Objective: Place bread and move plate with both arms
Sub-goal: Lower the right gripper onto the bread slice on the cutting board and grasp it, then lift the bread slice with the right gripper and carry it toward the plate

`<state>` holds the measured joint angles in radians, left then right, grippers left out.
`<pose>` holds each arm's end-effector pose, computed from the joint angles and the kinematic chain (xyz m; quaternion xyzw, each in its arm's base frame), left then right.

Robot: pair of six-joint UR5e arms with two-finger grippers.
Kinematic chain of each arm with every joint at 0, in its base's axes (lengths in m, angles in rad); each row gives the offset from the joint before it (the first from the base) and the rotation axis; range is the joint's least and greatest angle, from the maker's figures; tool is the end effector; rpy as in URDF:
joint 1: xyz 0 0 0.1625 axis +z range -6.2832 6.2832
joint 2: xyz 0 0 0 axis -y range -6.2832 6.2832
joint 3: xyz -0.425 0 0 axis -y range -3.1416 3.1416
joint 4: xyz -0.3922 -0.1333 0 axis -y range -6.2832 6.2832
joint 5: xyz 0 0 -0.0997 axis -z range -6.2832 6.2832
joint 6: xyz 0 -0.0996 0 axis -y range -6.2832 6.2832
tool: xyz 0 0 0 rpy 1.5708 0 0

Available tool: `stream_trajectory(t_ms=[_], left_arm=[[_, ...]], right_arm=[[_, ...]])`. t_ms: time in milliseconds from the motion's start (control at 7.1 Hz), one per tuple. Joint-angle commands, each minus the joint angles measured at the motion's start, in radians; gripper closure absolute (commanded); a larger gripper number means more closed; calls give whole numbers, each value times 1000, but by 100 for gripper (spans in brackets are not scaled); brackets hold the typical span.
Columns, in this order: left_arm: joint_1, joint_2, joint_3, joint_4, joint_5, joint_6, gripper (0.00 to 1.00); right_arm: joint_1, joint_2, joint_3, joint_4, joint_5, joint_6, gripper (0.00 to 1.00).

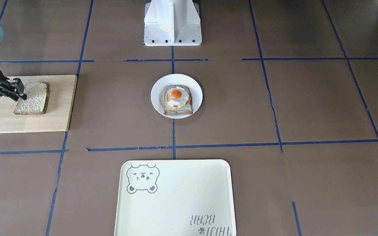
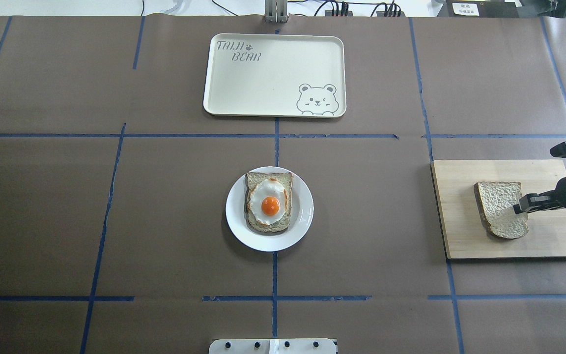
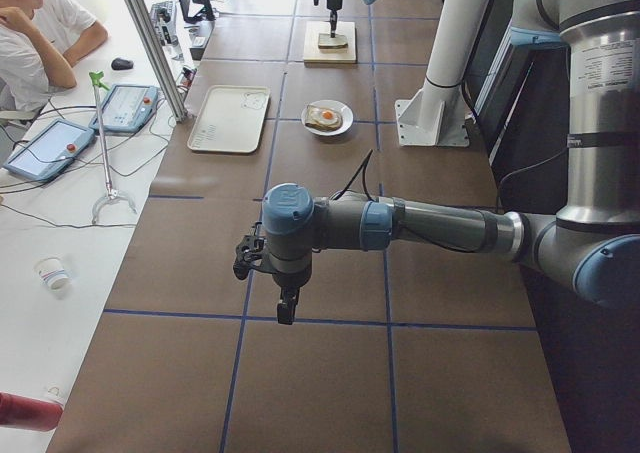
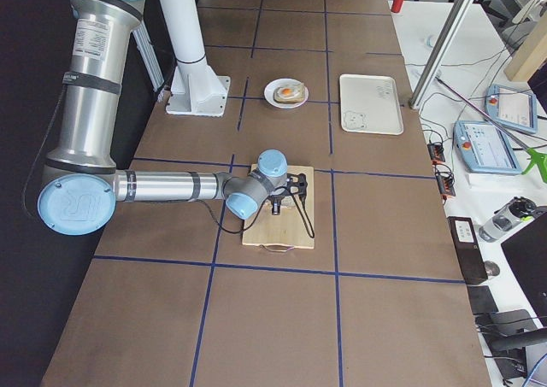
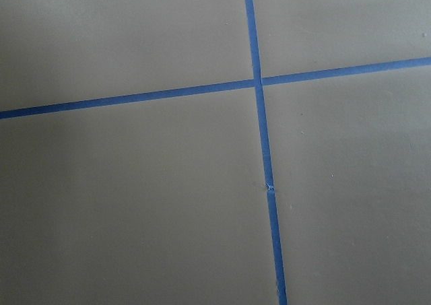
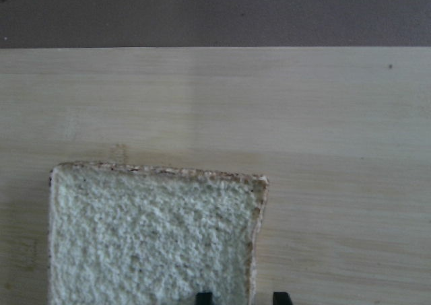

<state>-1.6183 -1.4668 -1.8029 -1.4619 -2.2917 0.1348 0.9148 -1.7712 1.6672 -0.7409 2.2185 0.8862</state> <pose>-0.0887 -0.4423 0.6080 0.0411 0.3504 0.0442 0.9347 -0.2060 -0.3876 0.6129 0.0340 -0.4479 -0.0104 0.8934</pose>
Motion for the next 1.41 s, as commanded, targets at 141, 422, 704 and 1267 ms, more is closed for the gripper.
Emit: stream_trajectory(t_ms=[141, 422, 704, 1267], left_arm=[[-3, 2, -1, 0, 0, 0, 0], [-3, 2, -3, 0, 0, 0, 0], [-3, 2, -3, 0, 0, 0, 0], [0, 2, -3, 0, 0, 0, 0]], right_arm=[[3, -8, 43, 1, 1, 8, 100], [6, -40, 97, 24, 1, 11, 100], [4, -39, 138, 86, 16, 14, 100], [-19, 141, 226, 81, 137, 257, 100]])
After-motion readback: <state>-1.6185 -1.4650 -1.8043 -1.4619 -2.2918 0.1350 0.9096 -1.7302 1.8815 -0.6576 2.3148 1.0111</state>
